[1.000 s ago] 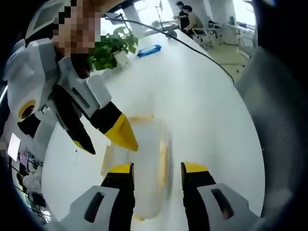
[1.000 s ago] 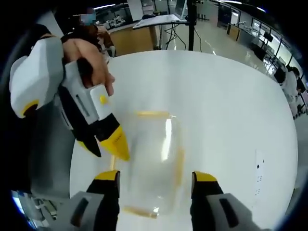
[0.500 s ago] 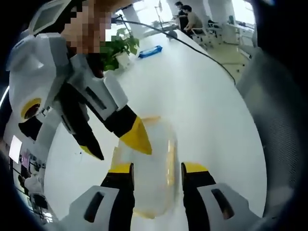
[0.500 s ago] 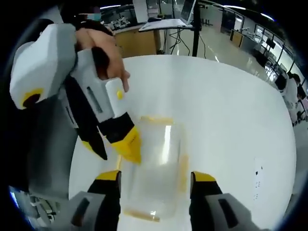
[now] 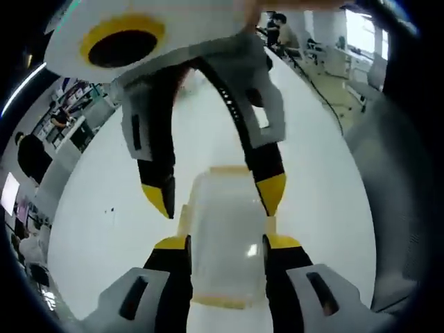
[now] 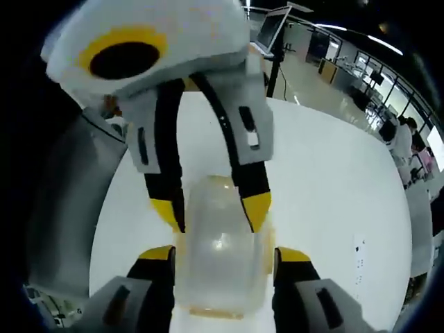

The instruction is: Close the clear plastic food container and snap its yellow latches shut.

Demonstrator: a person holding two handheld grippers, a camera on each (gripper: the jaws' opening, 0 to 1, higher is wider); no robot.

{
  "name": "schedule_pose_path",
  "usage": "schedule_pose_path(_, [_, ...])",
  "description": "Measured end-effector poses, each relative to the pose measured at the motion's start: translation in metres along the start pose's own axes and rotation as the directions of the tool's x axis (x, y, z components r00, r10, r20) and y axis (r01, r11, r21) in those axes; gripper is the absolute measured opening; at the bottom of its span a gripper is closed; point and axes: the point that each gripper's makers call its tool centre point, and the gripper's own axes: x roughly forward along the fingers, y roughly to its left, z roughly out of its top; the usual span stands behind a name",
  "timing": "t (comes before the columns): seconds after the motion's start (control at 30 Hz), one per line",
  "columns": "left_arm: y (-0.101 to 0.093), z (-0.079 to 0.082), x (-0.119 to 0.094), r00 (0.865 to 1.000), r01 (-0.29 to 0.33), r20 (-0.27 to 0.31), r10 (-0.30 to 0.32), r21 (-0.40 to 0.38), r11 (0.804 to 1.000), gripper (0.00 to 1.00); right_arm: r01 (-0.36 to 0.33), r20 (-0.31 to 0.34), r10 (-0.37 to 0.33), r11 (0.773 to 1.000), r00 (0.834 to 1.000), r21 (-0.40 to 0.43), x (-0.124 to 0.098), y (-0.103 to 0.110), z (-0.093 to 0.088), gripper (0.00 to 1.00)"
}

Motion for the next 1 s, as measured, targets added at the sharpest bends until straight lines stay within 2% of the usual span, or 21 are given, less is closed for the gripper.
schedule_pose_path(0.13, [0.007,-0.004,0.001,1.000,-0.003,-0.013,0.003,0.009,1.000,0.39,0.019,0.006,-0.019,1.000,1.000,0.022,0.000,-0.003,-0.002,0.56])
schedule_pose_path(0.33, [0.014,-0.007,0.002,1.000,-0.022,-0.020,0.021,-0.023,1.000,0.41,0.050,0.020,-0.051,0.997,0.998,0.054,-0.001,-0.009,-0.005,0.56])
schedule_pose_path(0.53, [0.021,-0.009,0.000,0.997,-0.067,-0.032,0.065,-0.080,0.995,0.40,0.094,0.050,-0.099,0.990,0.994,0.104,0.001,-0.015,-0.007,0.57])
schedule_pose_path(0.6, [0.023,-0.011,-0.002,0.996,-0.087,-0.041,0.083,-0.096,0.992,0.41,0.099,0.039,-0.104,0.988,0.994,0.116,0.002,-0.011,-0.008,0.57])
schedule_pose_path(0.73, [0.030,-0.013,-0.007,0.987,-0.161,-0.046,0.157,-0.120,0.980,0.40,0.126,0.029,-0.129,0.986,0.991,0.106,0.003,-0.006,-0.007,0.57])
schedule_pose_path(0.83, [0.032,-0.022,-0.010,0.975,-0.211,-0.104,0.198,-0.128,0.969,0.43,0.151,0.045,-0.158,0.980,0.986,0.131,0.003,-0.006,-0.007,0.57])
schedule_pose_path(0.93, [0.031,-0.017,-0.009,0.973,-0.229,-0.072,0.219,-0.182,0.956,0.44,0.190,0.057,-0.199,0.972,0.978,0.138,0.002,-0.007,-0.007,0.57])
schedule_pose_path(1.0, [0.031,-0.019,-0.009,0.969,-0.247,-0.079,0.235,-0.212,0.946,0.46,0.217,0.068,-0.231,0.962,0.971,0.166,0.000,-0.009,-0.007,0.57])
